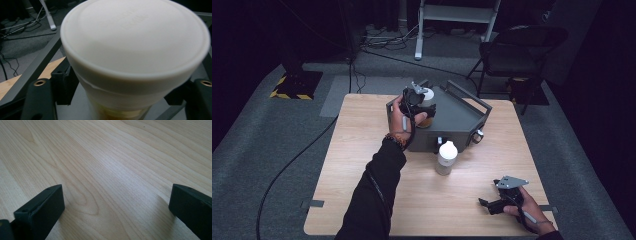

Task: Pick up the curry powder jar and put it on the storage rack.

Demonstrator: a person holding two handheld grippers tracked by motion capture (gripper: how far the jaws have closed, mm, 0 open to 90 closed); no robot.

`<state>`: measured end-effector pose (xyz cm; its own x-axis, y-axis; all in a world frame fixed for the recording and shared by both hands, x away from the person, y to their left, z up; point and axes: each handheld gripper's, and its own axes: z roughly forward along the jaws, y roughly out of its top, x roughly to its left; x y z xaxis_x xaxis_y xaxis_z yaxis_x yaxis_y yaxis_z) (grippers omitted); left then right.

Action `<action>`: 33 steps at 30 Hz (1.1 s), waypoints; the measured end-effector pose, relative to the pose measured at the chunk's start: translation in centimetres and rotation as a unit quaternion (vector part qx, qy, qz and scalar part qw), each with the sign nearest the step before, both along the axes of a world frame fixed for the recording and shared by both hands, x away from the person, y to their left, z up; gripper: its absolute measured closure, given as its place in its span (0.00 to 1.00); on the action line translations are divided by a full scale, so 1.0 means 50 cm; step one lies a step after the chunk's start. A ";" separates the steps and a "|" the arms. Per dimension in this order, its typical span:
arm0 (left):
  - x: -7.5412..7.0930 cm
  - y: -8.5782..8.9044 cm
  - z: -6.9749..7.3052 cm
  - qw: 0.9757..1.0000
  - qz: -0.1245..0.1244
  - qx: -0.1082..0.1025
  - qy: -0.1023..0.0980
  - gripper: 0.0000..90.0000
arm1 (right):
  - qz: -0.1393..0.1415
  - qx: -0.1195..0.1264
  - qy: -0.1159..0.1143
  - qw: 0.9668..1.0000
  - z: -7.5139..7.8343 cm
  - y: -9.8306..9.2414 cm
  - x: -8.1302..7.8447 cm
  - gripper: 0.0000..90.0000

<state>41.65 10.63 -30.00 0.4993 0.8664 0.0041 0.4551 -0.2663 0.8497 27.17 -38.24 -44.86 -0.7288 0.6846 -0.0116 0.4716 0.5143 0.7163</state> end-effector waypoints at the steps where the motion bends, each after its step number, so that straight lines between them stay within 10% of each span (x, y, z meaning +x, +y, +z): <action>1: 0.000 0.004 -0.003 1.000 -0.003 -0.005 0.000 0.26 | 0.000 0.000 0.000 1.000 0.000 0.000 0.000 0.00; 16: -0.036 0.040 -0.035 0.999 -0.002 -0.041 -0.029 0.03 | 0.000 0.000 0.000 1.000 0.000 0.000 0.000 0.00; 33: -0.117 0.049 -0.019 0.997 -0.034 0.010 -0.071 0.02 | 0.000 0.000 0.000 1.000 0.000 0.000 0.000 0.00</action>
<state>35.81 13.08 -30.93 0.5503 0.8295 0.0950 0.3112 -0.3094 0.8986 27.18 -38.25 -44.85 -0.7292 0.6842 -0.0120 0.4715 0.5150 0.7158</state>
